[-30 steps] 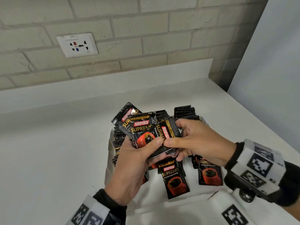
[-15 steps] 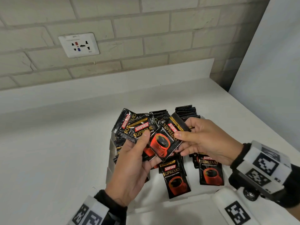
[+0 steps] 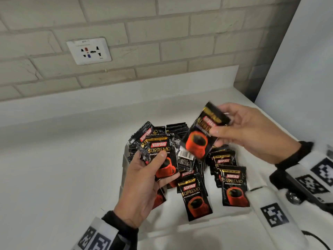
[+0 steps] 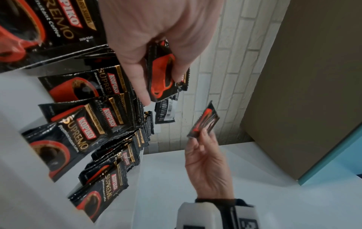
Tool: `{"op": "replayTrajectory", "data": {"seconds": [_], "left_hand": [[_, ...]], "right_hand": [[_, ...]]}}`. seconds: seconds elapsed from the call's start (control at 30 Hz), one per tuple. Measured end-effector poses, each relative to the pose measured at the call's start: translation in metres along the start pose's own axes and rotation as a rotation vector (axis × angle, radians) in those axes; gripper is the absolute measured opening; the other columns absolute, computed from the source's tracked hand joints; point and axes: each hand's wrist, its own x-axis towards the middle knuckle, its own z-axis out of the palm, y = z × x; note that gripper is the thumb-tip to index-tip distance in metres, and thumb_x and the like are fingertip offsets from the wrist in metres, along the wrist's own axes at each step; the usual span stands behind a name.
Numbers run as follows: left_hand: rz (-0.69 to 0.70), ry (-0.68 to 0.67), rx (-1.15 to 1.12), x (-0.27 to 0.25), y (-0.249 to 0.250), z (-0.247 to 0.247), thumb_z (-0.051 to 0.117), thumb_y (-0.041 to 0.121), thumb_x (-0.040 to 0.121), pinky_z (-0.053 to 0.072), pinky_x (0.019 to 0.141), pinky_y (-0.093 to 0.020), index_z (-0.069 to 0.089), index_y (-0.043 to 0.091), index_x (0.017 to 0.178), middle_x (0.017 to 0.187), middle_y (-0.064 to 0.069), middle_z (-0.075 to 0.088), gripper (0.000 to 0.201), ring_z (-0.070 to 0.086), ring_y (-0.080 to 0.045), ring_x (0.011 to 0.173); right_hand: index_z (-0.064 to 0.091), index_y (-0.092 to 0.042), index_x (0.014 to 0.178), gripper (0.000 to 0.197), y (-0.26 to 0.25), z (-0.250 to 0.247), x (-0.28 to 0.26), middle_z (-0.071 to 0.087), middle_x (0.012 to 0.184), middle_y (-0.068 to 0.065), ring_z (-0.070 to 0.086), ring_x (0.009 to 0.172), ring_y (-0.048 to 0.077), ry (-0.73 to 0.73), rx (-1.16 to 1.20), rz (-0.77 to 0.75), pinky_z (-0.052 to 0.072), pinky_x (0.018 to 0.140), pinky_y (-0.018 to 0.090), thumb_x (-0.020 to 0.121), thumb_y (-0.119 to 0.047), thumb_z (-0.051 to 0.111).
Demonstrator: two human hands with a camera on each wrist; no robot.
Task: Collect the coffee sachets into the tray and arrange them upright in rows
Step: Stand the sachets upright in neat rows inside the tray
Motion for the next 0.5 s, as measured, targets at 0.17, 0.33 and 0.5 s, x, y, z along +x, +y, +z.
{"op": "replayTrajectory", "data": {"seconds": [0.17,0.33,0.5], "left_hand": [[0.023,-0.075,0.042,-0.005,-0.001,0.010,0.064,0.007,0.064,0.057,0.049,-0.030,0.059,0.015,0.097,0.083,-0.007,0.074,0.035,0.070,-0.018,0.064],[0.048,-0.112,0.013,-0.006,-0.001,0.009,0.064,0.000,0.057,0.055,0.048,-0.028,0.059,0.014,0.097,0.078,-0.005,0.073,0.043,0.070,-0.016,0.062],[0.004,-0.175,-0.037,-0.010,0.001,0.008,0.059,-0.005,0.063,0.053,0.047,-0.024,0.058,0.014,0.096,0.074,-0.003,0.072,0.038,0.068,-0.013,0.060]], "right_hand": [[0.053,-0.033,0.110,0.044,-0.009,0.025,0.002,0.065,0.101,-0.005,0.066,0.071,0.016,-0.266,-0.558,-0.063,0.057,0.068,0.029,0.078,-0.008,0.070],[0.058,-0.029,0.111,0.039,0.000,0.044,0.005,0.065,0.097,-0.012,0.061,0.081,0.002,-0.176,-0.703,-0.161,0.047,0.074,0.014,0.076,-0.025,0.072],[0.052,-0.032,0.082,0.023,0.005,0.045,0.006,0.051,0.087,-0.013,0.050,0.080,0.004,-0.111,-0.746,-0.198,0.035,0.066,0.008,0.074,-0.029,0.073]]}}
